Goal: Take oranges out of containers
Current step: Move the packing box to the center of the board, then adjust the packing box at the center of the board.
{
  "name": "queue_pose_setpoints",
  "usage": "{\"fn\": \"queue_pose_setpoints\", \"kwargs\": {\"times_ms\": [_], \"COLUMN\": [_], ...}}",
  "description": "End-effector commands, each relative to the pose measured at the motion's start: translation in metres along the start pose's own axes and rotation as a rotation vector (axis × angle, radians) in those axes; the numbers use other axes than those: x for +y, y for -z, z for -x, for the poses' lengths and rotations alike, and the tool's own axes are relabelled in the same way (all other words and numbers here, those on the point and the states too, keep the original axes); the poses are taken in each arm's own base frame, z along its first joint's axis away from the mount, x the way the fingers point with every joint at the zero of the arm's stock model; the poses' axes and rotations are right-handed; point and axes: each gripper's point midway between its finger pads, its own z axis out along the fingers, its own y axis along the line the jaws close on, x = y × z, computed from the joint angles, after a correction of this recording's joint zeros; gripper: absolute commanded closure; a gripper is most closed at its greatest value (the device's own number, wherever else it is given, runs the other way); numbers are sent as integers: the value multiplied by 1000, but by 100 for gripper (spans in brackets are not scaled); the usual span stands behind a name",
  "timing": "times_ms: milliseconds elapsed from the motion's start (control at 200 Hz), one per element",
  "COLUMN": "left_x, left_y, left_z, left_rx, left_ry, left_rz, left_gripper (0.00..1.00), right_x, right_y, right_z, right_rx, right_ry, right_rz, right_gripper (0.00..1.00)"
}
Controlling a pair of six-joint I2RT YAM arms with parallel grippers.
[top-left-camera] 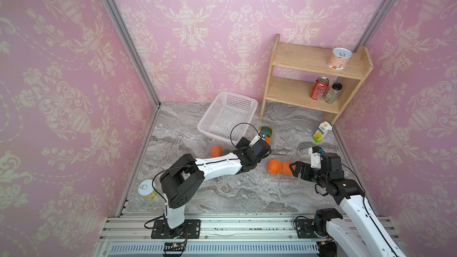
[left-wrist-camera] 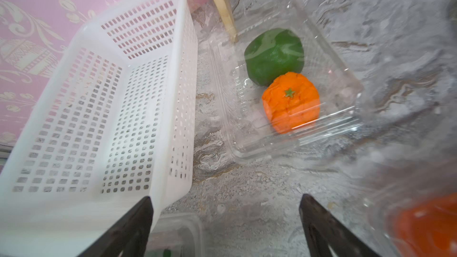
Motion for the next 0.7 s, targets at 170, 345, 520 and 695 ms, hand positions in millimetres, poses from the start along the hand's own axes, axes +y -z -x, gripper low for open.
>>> {"fn": "queue_pose_setpoints", "kwargs": {"times_ms": [170, 345, 520, 695], "left_x": [-43, -65, -77, -87], "left_y": [44, 51, 46, 35], "left_z": [-53, -79, -80, -74], "left_rx": [108, 156, 162, 171], "left_ry": [60, 125, 165, 111], "left_rz": [-202, -300, -335, -317], "left_gripper": [18, 25, 26, 25], "right_x": [-2, -1, 4, 4], "right_y": [-7, -14, -15, -20], "right_z": [-10, -21, -26, -30], "right_rx": [36, 69, 78, 106], "right_ry": [-37, -52, -32, -27], "right_rz": [2, 29, 53, 44], "right_gripper": [1, 4, 8, 8]}}
